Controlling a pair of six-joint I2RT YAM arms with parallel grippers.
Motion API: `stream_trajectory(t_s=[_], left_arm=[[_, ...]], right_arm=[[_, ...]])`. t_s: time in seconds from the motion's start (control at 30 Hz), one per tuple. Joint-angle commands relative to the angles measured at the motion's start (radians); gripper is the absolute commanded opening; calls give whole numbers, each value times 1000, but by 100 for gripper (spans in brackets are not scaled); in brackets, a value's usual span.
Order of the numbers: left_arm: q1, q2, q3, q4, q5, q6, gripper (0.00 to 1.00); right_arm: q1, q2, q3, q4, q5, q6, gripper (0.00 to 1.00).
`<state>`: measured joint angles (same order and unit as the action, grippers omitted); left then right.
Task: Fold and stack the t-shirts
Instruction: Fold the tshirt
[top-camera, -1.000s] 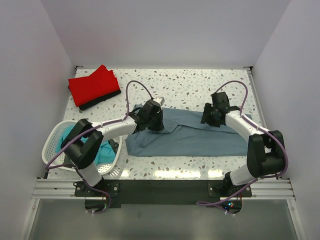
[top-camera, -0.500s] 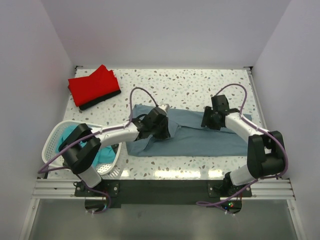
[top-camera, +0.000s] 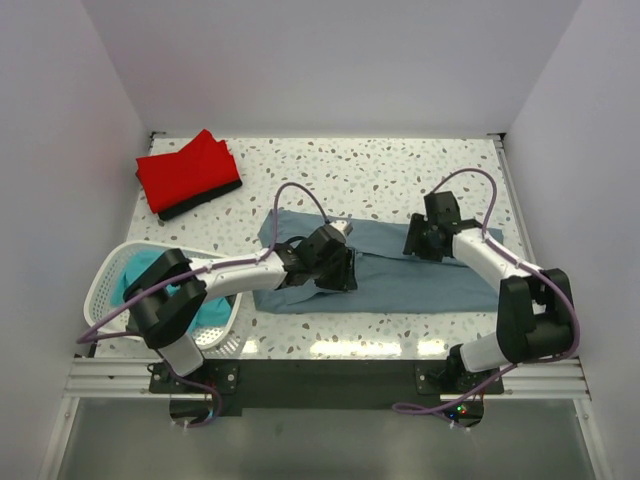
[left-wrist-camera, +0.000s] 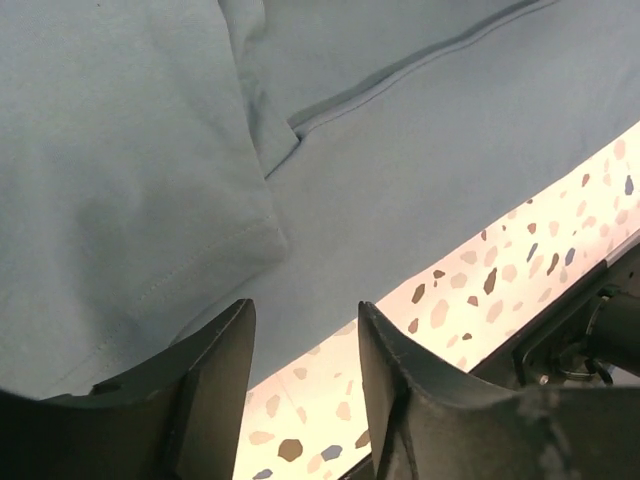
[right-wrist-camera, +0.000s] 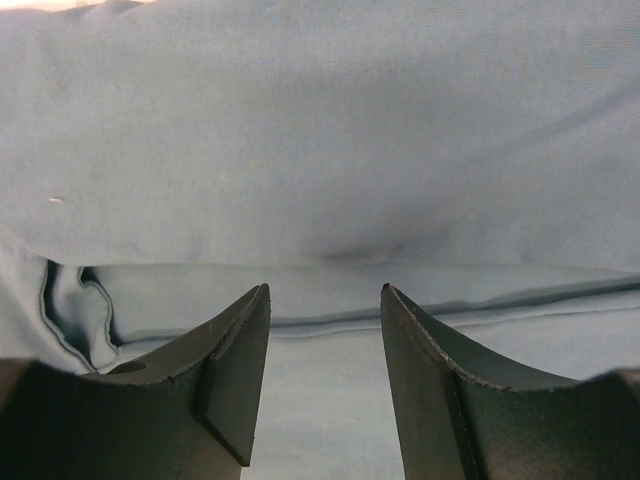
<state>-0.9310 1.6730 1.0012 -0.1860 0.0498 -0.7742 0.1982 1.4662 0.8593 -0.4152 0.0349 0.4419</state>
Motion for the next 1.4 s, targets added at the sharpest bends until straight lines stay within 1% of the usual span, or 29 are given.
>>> stream_trajectory(t_s=[0.0, 0.07, 0.17, 0.33, 0.5, 0.7, 0.83, 1.0, 1.13, 1.33, 1.37], left_arm=[[-3, -61, 47, -3, -1, -7, 51], [3, -82, 51, -21, -24, -22, 58], [35, -125, 34, -47, -73, -54, 63], [115, -156, -36, -43, -88, -73, 67], [188, -108, -49, -13, -71, -62, 68], [230, -21, -41, -26, -122, -10, 69], [251, 25, -33, -21, -136, 19, 69], [285, 100, 2, -41, -166, 71, 69], [314, 163, 45, -40, -163, 116, 69], [394, 322, 195, -62, -130, 191, 70], [405, 341, 241, -67, -123, 199, 70]], right_arm=[[7, -50, -5, -11, 23, -20, 52], [7, -64, -2, -23, 42, -26, 52], [9, -78, 9, -36, 54, -40, 52], [7, -64, 46, -30, 74, -66, 52], [7, 20, 102, -8, 77, -86, 52], [6, 124, 164, 36, 83, -101, 52], [7, 190, 191, 53, 51, -89, 52], [6, 255, 214, 53, 17, -78, 51], [7, 279, 219, 29, 23, -75, 50], [6, 283, 227, -48, 31, -63, 49], [6, 281, 227, -66, 33, -54, 49]])
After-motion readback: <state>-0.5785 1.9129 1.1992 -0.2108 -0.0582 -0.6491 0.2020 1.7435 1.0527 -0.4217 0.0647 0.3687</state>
